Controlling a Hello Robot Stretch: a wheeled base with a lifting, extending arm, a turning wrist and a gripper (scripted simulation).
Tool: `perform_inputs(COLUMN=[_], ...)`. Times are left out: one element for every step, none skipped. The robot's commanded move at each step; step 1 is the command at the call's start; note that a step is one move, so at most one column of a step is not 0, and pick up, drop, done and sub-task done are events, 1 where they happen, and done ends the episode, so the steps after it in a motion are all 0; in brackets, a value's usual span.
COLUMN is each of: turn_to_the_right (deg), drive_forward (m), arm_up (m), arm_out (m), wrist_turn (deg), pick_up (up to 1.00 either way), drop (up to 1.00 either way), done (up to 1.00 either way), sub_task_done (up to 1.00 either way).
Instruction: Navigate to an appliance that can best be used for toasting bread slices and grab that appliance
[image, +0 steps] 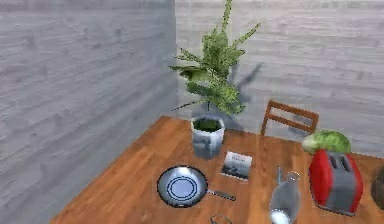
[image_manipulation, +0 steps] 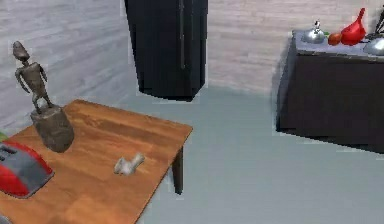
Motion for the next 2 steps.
perform_inputs(turn_to_the_right=[45.0, 18.0], drive_forward=[0.0, 0.0], arm_up=[0.0, 0.0], arm_out=[0.0, 0.0], wrist_turn=[0.0, 0.0], pick_up=[0.0, 0.0], drop=[0.0, 0.0], done=[0.0, 0.0], sub_task_done=[0.0, 0.0])
